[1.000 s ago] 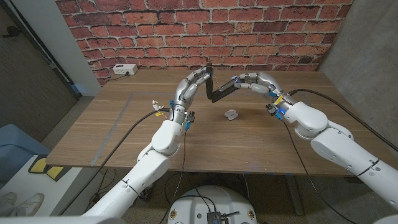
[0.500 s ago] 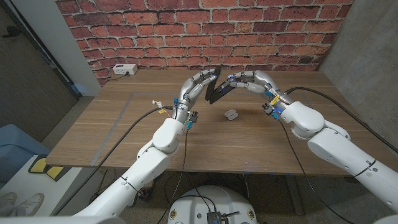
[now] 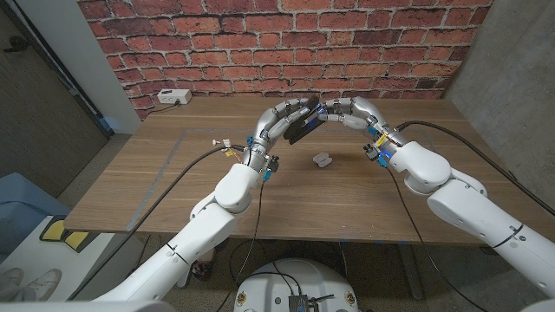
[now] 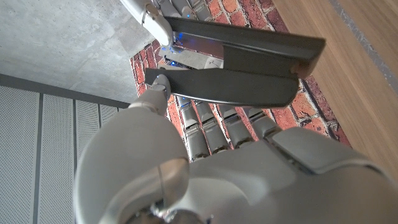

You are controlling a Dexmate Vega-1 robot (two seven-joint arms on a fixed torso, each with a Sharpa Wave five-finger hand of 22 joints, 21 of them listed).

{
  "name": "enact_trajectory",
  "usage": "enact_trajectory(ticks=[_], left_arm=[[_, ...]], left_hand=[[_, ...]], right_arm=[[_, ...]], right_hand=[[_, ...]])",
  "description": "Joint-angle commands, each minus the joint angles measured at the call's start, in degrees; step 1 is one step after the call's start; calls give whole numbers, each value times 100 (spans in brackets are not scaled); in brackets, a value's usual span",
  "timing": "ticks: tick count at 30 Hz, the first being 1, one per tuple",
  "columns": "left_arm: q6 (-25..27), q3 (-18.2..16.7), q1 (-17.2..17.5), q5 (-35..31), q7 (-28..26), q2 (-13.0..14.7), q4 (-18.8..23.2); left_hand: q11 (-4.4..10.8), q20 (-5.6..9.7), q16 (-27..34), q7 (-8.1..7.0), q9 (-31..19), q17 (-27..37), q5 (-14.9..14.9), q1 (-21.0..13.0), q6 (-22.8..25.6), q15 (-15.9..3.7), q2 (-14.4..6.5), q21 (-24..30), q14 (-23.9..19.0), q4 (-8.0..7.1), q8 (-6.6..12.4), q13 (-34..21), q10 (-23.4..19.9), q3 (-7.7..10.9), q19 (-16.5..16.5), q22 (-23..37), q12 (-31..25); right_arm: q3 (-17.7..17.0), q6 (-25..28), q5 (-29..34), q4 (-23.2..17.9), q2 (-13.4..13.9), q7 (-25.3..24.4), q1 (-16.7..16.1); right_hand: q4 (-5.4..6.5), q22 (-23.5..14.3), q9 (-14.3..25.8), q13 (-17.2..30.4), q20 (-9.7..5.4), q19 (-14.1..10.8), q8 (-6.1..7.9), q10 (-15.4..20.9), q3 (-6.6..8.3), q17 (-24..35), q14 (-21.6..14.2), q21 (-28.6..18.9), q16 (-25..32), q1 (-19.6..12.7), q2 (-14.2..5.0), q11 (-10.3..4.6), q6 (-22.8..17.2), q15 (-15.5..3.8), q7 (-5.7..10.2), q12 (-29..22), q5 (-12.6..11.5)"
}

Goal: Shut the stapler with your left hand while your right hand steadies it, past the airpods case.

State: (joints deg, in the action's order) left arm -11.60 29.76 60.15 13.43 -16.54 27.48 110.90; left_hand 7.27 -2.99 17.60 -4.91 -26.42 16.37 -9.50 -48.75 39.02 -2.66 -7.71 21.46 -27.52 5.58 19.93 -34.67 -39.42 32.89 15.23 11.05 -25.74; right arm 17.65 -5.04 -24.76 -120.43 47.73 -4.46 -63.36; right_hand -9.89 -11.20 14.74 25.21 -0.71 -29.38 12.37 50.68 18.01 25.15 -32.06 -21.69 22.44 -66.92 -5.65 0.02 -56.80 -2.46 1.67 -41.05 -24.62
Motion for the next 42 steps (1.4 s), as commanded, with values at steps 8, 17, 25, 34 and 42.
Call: enact_trajectory(ticks=[8, 17, 25, 34, 42], left_arm=[[229, 28, 173, -719, -475, 77, 298], [-234, 30, 189, -774, -431, 2, 44], [-620, 14, 161, -788, -255, -1, -166], [-786, -31, 192, -678, -131, -37, -297], [-896, -64, 207, -650, -112, -100, -391]], left_hand=[[530, -113, 72, -113, -86, -15, -37, -202, -10, -836, -164, 42, 55, 128, 842, 158, -747, -21, 30, 28, -67], [359, -261, -84, -394, 531, -182, -85, 225, -1243, -549, 135, -6, 516, 233, -283, 555, 611, -588, -117, 26, 830], [-13, -499, -406, -403, 856, -323, -87, 739, -2007, -297, 318, -132, 975, 142, -828, 772, 1617, -904, -360, 26, 1317], [-128, -544, -486, -421, 958, -352, -80, 914, -2031, -222, 368, -182, 1109, 106, -861, 843, 1850, -1005, -441, 25, 1394], [-109, -559, -489, -409, 1008, -350, -71, 1064, -1950, -185, 369, -197, 1111, 41, -840, 876, 1835, -1068, -456, 26, 1377]], right_arm=[[-5, -77, 60, -112, -25, 37, -49], [-64, -94, -41, -64, -41, 33, -119], [-65, -118, -120, 28, -83, 43, -138], [-47, -79, -200, 111, -106, 55, -118], [-1, -56, -239, 173, -121, 100, -43]], right_hand=[[13, -13, 5, 2, -38, 16, 34, 371, 5, 27, -36, -32, -18, -120, -70, -442, -151, -992, -31, -8, -28], [16, -12, 3, 1, -43, 21, 30, 367, -2, 37, -36, -38, -27, -124, -70, -429, -153, -999, -26, -9, -25], [21, -11, 1, -10, -45, 27, 27, 371, -8, 48, -41, -44, -37, -127, -75, -434, -155, -1004, -27, -8, -23], [21, -11, -1, -1, -47, 28, 21, 349, -15, 58, -46, -54, -50, -135, -73, -425, -153, -997, -23, -10, -21], [27, -10, -3, -8, -48, 34, 18, 344, -23, 68, -47, -60, -63, -134, -75, -431, -154, -1005, -22, -8, -18]])
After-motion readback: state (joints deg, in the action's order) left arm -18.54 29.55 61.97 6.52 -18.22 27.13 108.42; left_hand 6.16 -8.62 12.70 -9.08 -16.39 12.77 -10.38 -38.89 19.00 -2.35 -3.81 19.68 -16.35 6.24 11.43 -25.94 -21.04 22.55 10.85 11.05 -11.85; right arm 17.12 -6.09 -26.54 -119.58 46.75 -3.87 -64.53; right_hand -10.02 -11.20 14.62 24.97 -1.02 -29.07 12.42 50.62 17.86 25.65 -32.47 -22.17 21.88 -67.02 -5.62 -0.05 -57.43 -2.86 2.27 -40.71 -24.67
